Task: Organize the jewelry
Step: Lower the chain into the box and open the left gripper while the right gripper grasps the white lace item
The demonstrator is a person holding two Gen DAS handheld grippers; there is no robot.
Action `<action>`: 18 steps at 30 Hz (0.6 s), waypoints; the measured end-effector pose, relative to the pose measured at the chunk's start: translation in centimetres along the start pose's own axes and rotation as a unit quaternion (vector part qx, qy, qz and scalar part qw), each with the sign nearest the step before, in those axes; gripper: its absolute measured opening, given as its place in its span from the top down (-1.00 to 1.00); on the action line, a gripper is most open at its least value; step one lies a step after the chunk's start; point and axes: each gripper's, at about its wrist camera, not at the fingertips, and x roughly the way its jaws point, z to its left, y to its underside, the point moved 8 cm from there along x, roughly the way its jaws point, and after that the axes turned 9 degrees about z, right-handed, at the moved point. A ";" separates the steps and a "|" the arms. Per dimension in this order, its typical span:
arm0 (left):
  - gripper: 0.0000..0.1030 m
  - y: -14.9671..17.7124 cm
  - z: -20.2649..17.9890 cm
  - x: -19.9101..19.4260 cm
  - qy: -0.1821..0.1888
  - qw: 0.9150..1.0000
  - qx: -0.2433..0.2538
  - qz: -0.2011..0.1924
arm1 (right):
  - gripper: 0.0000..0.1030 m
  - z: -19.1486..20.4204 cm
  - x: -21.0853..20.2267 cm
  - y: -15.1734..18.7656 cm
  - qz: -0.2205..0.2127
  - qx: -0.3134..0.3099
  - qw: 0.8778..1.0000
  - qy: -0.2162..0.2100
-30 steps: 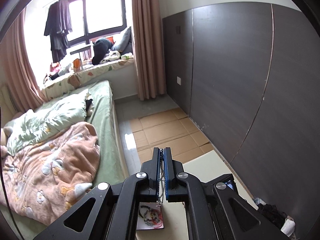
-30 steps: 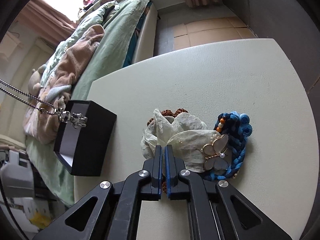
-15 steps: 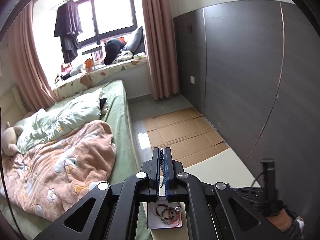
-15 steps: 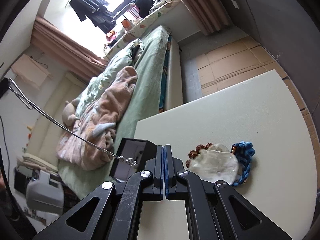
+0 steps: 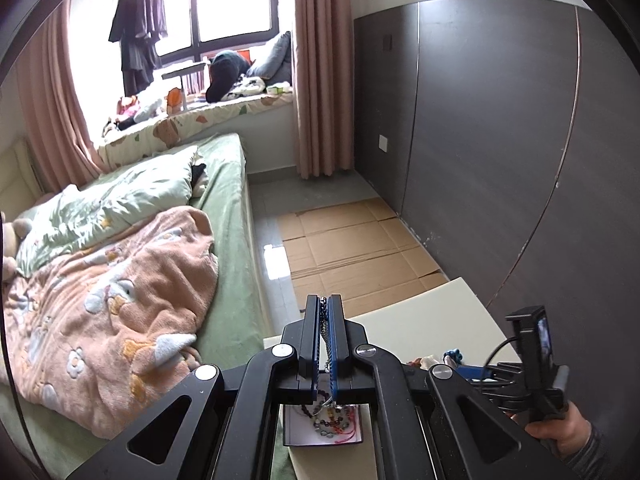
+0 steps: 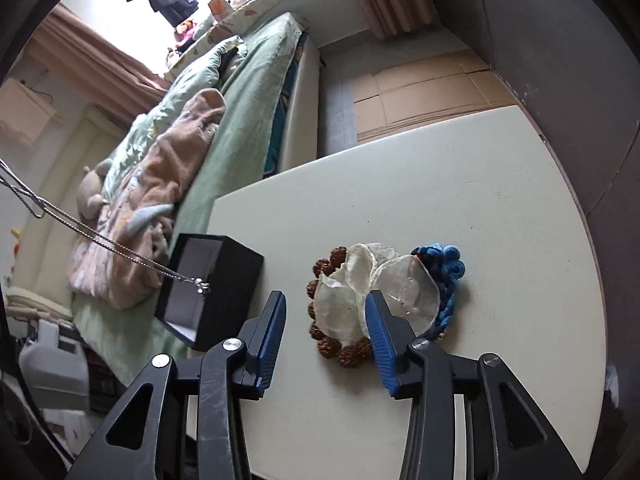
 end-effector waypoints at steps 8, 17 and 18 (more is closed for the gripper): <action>0.94 2.6 0.9 2.7 0.020 0.999 -0.022 0.021 | 0.18 -0.2 0.8 -0.2 -0.005 -0.027 0.997 0.073; 0.94 6.1 0.5 6.9 0.057 0.996 -0.056 0.037 | -0.20 -1.0 2.2 0.1 0.006 -0.029 0.993 0.111; 0.94 6.6 0.4 7.7 0.062 0.995 -0.060 0.045 | 0.12 -1.0 2.2 0.1 0.002 -0.029 0.994 0.109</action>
